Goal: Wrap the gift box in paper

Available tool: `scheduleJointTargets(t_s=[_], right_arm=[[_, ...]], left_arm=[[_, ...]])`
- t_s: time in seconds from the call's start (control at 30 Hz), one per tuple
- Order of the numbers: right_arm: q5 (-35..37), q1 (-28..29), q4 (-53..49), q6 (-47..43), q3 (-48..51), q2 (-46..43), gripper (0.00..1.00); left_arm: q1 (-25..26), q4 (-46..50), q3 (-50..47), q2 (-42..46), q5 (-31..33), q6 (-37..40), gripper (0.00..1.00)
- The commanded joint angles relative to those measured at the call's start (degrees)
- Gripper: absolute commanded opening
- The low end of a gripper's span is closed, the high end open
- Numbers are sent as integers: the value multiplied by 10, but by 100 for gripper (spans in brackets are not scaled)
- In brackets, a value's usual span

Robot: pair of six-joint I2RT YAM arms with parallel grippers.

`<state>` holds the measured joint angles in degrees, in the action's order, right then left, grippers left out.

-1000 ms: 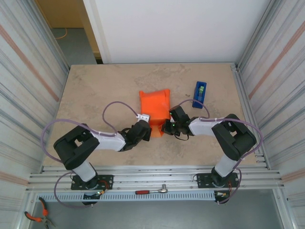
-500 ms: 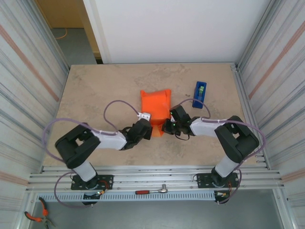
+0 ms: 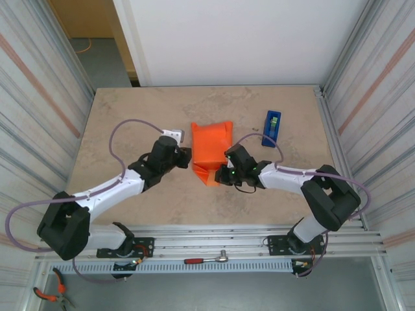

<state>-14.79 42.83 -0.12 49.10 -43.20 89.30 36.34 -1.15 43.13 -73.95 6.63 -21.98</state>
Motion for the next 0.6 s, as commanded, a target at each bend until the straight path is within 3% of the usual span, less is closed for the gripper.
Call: scheduleJointTargets(t_s=[0.0,0.27,0.4,0.57], right_arm=[[13,24,5,15,-34,31,0],[23,22,-6,15,-57,45,0],[20,-23,-43,1,-53,-6,0],[-1,-104,-100,-28,-72,-51,0]], left_arm=[[-14,50,27,-8,-48,21,38],[-22,61,39,-38,-70,22,63],[-49,43,42,-62,-118,-7,74],[-80,38,72,-104,-165,-28,79]])
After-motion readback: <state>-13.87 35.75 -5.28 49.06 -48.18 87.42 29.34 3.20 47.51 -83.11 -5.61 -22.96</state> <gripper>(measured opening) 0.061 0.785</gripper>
